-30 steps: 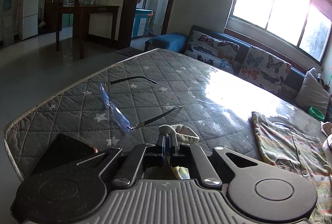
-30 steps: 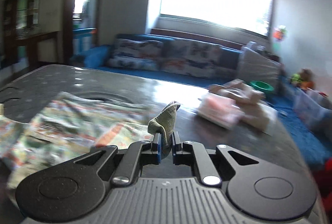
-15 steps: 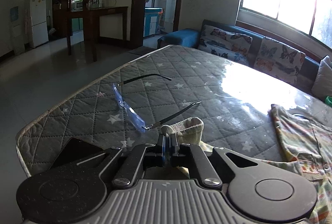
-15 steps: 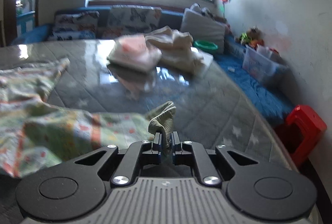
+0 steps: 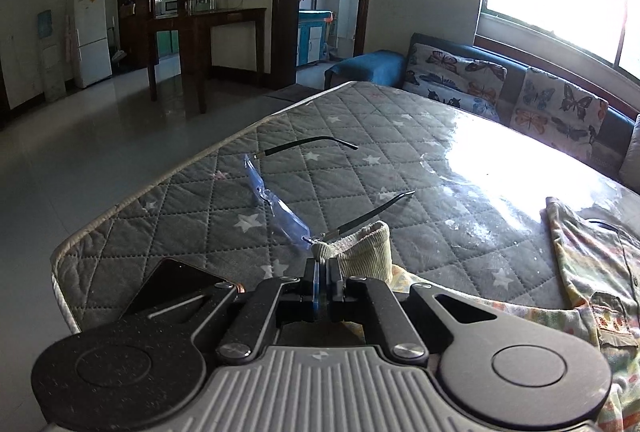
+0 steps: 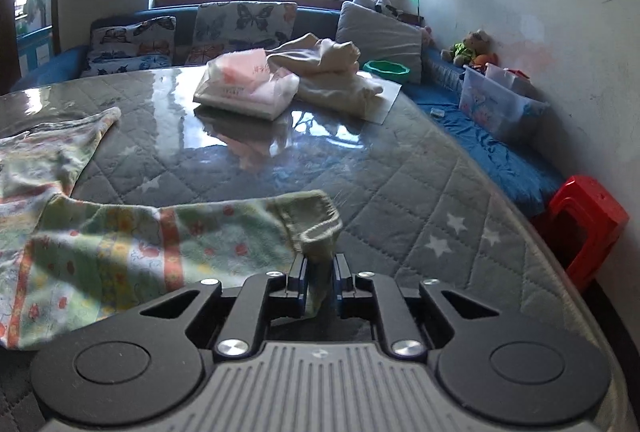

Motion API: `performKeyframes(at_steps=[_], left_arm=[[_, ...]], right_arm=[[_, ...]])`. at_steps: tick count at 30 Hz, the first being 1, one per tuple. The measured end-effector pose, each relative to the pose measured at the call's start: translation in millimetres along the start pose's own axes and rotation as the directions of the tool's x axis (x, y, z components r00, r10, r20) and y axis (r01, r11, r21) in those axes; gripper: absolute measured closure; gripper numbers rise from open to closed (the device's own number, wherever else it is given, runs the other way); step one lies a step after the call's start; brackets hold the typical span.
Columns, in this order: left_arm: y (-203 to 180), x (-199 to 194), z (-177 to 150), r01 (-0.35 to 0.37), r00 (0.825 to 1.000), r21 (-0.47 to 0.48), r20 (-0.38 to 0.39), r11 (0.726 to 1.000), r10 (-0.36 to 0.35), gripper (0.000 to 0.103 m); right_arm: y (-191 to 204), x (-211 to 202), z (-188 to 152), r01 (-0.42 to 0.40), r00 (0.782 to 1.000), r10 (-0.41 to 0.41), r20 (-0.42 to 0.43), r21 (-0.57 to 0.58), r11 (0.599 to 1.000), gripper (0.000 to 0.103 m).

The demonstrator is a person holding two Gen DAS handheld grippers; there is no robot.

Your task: Fold clothes

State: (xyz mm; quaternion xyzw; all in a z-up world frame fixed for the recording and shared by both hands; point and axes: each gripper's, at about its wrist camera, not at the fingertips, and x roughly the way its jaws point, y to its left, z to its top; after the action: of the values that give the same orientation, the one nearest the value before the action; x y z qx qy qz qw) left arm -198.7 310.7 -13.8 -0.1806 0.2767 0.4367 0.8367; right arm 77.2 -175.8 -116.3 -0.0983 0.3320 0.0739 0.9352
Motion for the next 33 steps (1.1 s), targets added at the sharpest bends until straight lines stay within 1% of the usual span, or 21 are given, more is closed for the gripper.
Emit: performKeyframes(at_steps=[2, 4, 5, 9, 10, 12, 13, 16, 18, 20, 22, 23, 25, 26, 27, 29, 32, 33], left_arm=[[0.7, 0.1, -0.1, 0.002, 1.000, 0.006, -0.003, 1.000, -0.002, 0.099], [1.8, 0.2, -1.3, 0.001, 1.000, 0.005, -0.008, 1.000, -0.001, 0.098], [2.7, 0.5, -2.0, -0.002, 1.000, 0.002, -0.012, 1.000, 0.002, 0.098], [6.5, 0.8, -4.1, -0.018, 1.000, -0.012, -0.024, 1.000, 0.018, 0.094], [7.4, 0.4, -4.5, -0.022, 0.999, -0.015, -0.025, 1.000, 0.022, 0.093], [9.9, -0.8, -4.4, -0.041, 0.999, -0.022, -0.020, 0.999, 0.040, 0.091], [11.6, -1.5, -3.6, -0.053, 0.998, -0.028, -0.016, 0.998, 0.053, 0.089], [13.5, -5.3, -0.1, -0.061, 0.998, -0.035, -0.004, 0.998, 0.061, 0.089], [10.9, -10.2, 2.1, -0.042, 0.999, -0.031, 0.004, 0.999, 0.042, 0.089], [2.4, -15.9, 4.3, -0.001, 1.000, -0.012, 0.009, 1.000, 0.001, 0.089], [-13.1, -21.2, 5.5, 0.074, 0.997, 0.016, 0.004, 0.997, -0.074, 0.089], [-23.7, -23.7, 5.2, 0.119, 0.993, 0.035, -0.003, 0.992, -0.119, 0.089], [-46.8, -28.1, 2.3, 0.213, 0.977, 0.079, -0.020, 0.974, -0.212, 0.089], [-58.7, -30.0, 0.0, 0.264, 0.965, 0.098, -0.033, 0.960, -0.262, 0.089], [-70.7, -31.3, -2.9, 0.311, 0.950, 0.115, -0.050, 0.943, -0.308, 0.089], [-96.3, -32.3, -9.5, 0.402, 0.916, 0.149, -0.090, 0.904, -0.392, 0.089], [-132.9, -34.2, -22.6, 0.499, 0.867, 0.213, -0.134, 0.840, -0.480, 0.089], [-142.8, -34.7, -27.1, 0.525, 0.851, 0.230, -0.147, 0.819, -0.504, 0.089]], right_arm=[[-0.3, -6.4, 3.9, 0.004, 1.000, -0.004, 0.021, -0.012, 1.000, 0.087], [0.8, -11.6, 7.2, -0.004, 0.999, 0.004, 0.041, -0.020, 1.000, 0.086], [2.2, -13.7, 9.1, -0.008, 0.998, 0.009, 0.055, -0.025, 1.000, 0.084], [13.9, -15.0, 16.2, -0.064, 0.995, 0.068, 0.078, -0.049, 0.997, 0.077], [17.8, -12.6, 17.2, -0.081, 0.994, 0.085, 0.075, -0.058, 0.995, 0.076], [25.1, -4.0, 18.1, -0.120, 0.991, 0.124, 0.054, -0.062, 0.991, 0.069], [27.2, -0.4, 17.7, -0.131, 0.990, 0.134, 0.044, -0.064, 0.989, 0.069], [32.6, 13.5, 14.1, -0.138, 0.990, 0.138, -0.005, -0.071, 0.988, 0.069], [31.4, 19.5, 10.7, -0.127, 0.992, 0.126, -0.026, -0.063, 0.990, 0.067], [27.6, 21.9, 8.5, -0.120, 0.992, 0.119, -0.034, -0.048, 0.992, 0.064], [26.9, 20.3, 10.8, -0.102, 0.994, 0.100, -0.038, -0.052, 0.993, 0.064], [27.4, 18.0, 12.4, -0.102, 0.994, 0.100, -0.036, -0.060, 0.993, 0.064], [31.9, 10.5, 16.2, -0.135, 0.991, 0.133, -0.028, -0.089, 0.987, 0.064], [35.8, 6.5, 18.5, -0.155, 0.988, 0.153, -0.023, -0.109, 0.982, 0.063], [42.0, 1.6, 21.0, -0.180, 0.984, 0.180, -0.016, -0.135, 0.974, 0.063], [56.6, -7.5, 23.7, -0.232, 0.972, 0.234, -0.008, -0.179, 0.956, 0.063], [82.1, -20.4, 25.2, -0.325, 0.943, 0.332, -0.007, -0.229, 0.917, 0.063], [92.4, -24.2, 24.8, -0.358, 0.930, 0.366, -0.011, -0.246, 0.901, 0.063]])
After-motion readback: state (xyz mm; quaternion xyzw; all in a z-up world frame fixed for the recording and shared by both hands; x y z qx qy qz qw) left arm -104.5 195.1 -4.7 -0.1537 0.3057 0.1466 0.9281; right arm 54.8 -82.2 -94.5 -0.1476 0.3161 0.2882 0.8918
